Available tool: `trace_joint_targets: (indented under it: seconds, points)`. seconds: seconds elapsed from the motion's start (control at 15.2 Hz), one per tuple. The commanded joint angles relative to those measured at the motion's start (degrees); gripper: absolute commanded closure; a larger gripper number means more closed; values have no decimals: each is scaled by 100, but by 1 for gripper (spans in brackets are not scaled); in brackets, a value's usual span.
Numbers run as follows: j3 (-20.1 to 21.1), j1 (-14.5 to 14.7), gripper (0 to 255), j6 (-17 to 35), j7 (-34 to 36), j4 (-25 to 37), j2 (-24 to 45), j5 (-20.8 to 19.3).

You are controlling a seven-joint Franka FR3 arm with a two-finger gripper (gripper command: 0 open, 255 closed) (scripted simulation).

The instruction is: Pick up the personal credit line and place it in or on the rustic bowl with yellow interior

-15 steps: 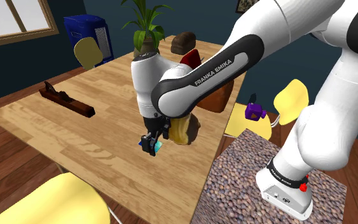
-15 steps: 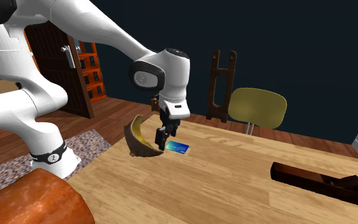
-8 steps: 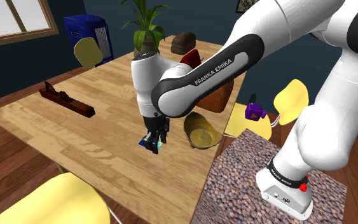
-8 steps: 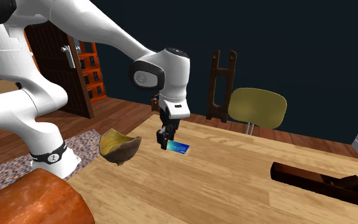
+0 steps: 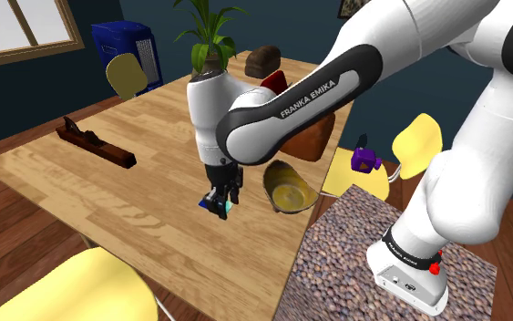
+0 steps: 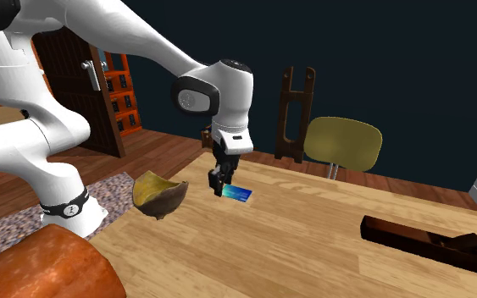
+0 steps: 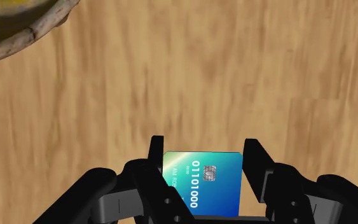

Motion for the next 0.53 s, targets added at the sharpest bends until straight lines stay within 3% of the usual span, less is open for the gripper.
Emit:
trace_joint_targets:
  seconds: [0.0,0.46]
  points:
    - [-1,-12,255,-154,-30,63,-93,40]
    - [-6,-33,255,-678,-84,329,-370,145]
